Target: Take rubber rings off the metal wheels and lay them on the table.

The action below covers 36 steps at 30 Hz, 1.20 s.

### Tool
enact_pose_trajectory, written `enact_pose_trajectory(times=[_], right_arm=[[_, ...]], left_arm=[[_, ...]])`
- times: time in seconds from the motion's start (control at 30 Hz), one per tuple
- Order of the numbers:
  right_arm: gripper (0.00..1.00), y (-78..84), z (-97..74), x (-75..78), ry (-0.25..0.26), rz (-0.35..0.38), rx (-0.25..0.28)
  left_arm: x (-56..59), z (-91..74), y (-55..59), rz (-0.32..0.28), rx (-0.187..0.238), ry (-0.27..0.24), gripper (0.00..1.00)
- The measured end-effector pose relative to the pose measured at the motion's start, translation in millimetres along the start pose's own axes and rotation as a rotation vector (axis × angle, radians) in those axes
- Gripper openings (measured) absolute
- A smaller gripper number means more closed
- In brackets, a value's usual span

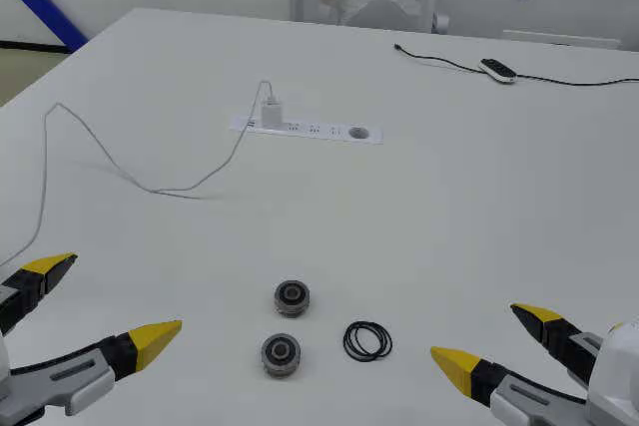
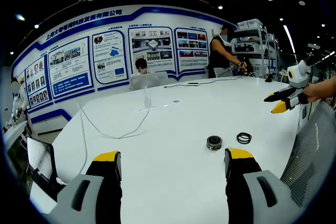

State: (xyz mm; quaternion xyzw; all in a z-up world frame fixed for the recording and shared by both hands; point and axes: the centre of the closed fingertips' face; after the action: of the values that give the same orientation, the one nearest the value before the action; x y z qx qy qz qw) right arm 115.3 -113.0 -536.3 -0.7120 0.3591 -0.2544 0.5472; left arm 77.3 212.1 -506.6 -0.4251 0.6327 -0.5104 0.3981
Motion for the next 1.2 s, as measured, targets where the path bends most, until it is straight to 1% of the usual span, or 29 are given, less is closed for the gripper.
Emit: enact_pose_trajectory(times=[0.13, 0.2, 0.3, 0.4, 0.47, 0.5, 0.63, 0.83, 0.93, 1.0, 1.1, 1.2], right_arm=[[0.75, -0.1, -0.4, 4.5, 0.011, 0.010, 0.007], [0.75, -0.3, -0.4, 5.5, 0.013, 0.015, 0.007], [0.76, -2.0, -0.9, 5.4, 0.018, 0.039, 0.019], [0.76, -2.6, -1.6, 4.7, 0.020, 0.044, 0.026], [0.77, -1.7, -2.4, 3.2, 0.016, 0.044, 0.023], [0.78, -0.5, -3.0, 1.2, 0.006, 0.042, 0.017], [0.81, -0.5, -5.0, 1.9, 0.010, 0.045, 0.019], [0.82, 3.8, -5.8, 0.7, 0.010, 0.053, 0.006], [0.82, 6.2, -6.0, 1.2, 0.014, 0.055, -0.005], [0.82, 7.7, -6.2, 2.3, 0.017, 0.022, -0.018], [0.82, 6.9, -5.8, 1.6, 0.012, 0.022, -0.016], [0.82, 6.3, -5.7, 3.1, 0.017, 0.031, -0.011]], left_arm=[[0.1, 1.5, -1.8, 0.008, 0.002, -0.002, 0.83], [0.9, 1.7, -2.7, 0.012, -0.003, 0.000, 0.83], [1.5, 2.1, -5.4, 0.011, 0.007, 0.001, 0.83], [2.2, 1.8, -5.1, 0.010, 0.006, 0.000, 0.83], [3.5, 1.3, -5.5, 0.010, 0.008, 0.002, 0.83], [4.0, 1.1, -5.7, 0.009, 0.009, 0.000, 0.83], [4.8, 0.4, -5.7, 0.006, 0.011, -0.003, 0.83], [6.7, -0.8, -3.4, 0.005, 0.002, 0.000, 0.83], [5.4, -1.0, -3.4, 0.001, 0.002, -0.005, 0.83], [5.4, -1.3, -4.2, -0.001, 0.004, -0.006, 0.83], [6.0, -2.1, -5.7, 0.004, 0.005, -0.002, 0.83], [6.1, -2.7, -6.5, 0.008, 0.004, -0.001, 0.83]])
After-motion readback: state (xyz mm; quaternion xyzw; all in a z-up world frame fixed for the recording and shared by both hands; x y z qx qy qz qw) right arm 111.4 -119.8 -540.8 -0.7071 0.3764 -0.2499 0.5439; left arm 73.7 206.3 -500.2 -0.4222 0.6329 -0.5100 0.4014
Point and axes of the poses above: the centre of the closed fingertips' face, and the gripper's own axes: z roughly forward along the fingers, x roughly to its right, y roughly out of its underside, and after that the axes turned 8 degrees about x, right-handed
